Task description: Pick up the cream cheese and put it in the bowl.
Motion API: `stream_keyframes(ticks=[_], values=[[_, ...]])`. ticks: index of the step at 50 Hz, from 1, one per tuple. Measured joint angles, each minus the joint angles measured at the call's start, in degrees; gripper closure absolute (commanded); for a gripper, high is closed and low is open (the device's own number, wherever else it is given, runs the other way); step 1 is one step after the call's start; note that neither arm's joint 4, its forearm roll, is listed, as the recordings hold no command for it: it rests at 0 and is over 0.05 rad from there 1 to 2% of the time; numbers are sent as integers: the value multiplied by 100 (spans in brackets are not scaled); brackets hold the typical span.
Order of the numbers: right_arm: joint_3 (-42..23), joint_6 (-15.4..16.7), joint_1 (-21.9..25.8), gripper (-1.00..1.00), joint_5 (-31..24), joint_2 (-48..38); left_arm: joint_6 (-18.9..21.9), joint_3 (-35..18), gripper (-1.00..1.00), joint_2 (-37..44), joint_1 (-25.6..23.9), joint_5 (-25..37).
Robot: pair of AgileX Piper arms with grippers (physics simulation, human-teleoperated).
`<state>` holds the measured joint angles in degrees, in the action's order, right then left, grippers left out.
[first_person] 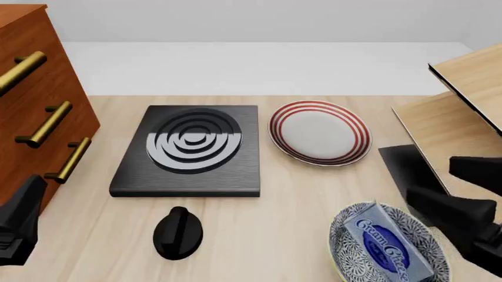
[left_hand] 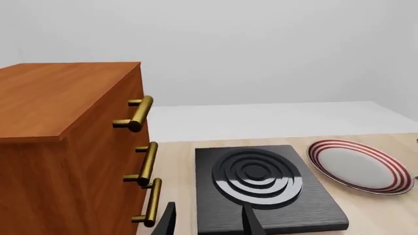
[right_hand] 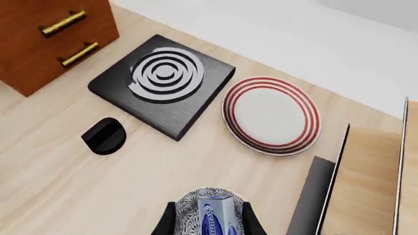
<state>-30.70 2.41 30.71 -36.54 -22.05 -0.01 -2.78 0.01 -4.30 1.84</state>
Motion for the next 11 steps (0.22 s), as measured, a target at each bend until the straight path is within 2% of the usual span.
stream_keyframes(ticks=[11], values=[[110,-286,-116,-100,-50,836,38,-107,-100,0,-127,87]])
